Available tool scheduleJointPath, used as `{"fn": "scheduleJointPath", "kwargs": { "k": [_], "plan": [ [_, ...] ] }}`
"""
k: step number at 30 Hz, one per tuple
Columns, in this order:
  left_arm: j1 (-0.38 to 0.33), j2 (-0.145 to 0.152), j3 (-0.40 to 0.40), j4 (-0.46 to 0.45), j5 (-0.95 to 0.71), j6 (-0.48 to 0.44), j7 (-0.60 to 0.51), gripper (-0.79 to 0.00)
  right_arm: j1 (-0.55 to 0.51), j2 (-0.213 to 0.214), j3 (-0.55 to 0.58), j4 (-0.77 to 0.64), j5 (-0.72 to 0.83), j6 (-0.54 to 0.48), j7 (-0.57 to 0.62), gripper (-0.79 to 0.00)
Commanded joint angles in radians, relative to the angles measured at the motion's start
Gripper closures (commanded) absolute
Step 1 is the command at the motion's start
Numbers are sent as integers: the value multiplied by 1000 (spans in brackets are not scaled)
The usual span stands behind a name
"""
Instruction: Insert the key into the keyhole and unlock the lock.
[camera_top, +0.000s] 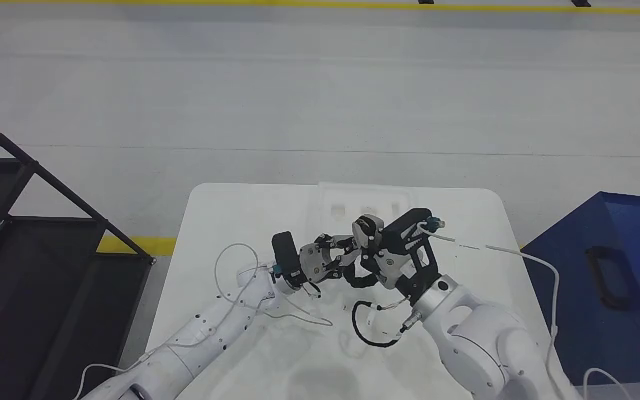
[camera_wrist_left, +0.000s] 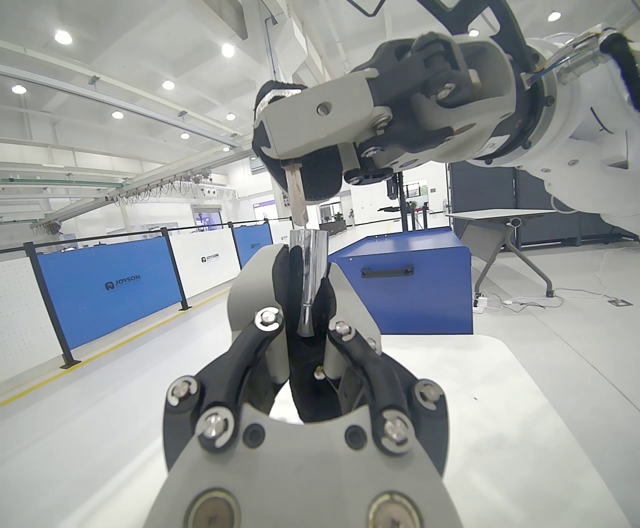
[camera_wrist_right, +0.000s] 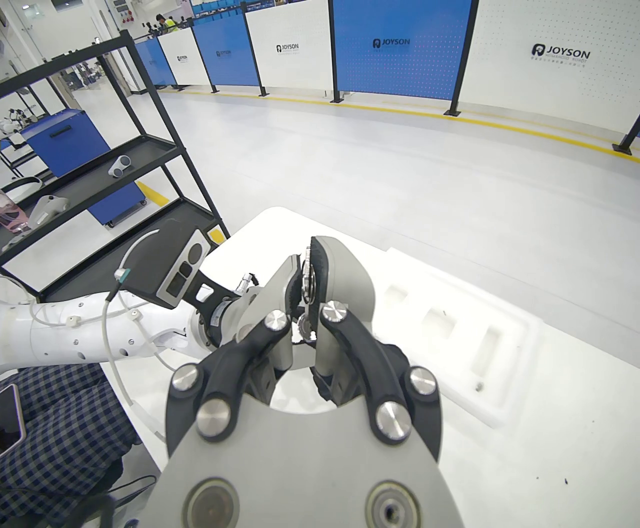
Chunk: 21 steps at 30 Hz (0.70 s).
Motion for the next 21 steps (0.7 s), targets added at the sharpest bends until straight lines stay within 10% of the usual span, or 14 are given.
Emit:
{"fn": "scheduleJointPath", "kwargs": {
  "k": [1, 21],
  "plan": [
    [3, -2, -2, 0, 4, 0, 1, 0, -4, -1, 0, 0, -2, 2, -7, 0],
    [28, -15, -45, -4, 0, -24, -11, 0, -27, -15, -7, 6, -25, 13, -38, 0]
  ]
}}
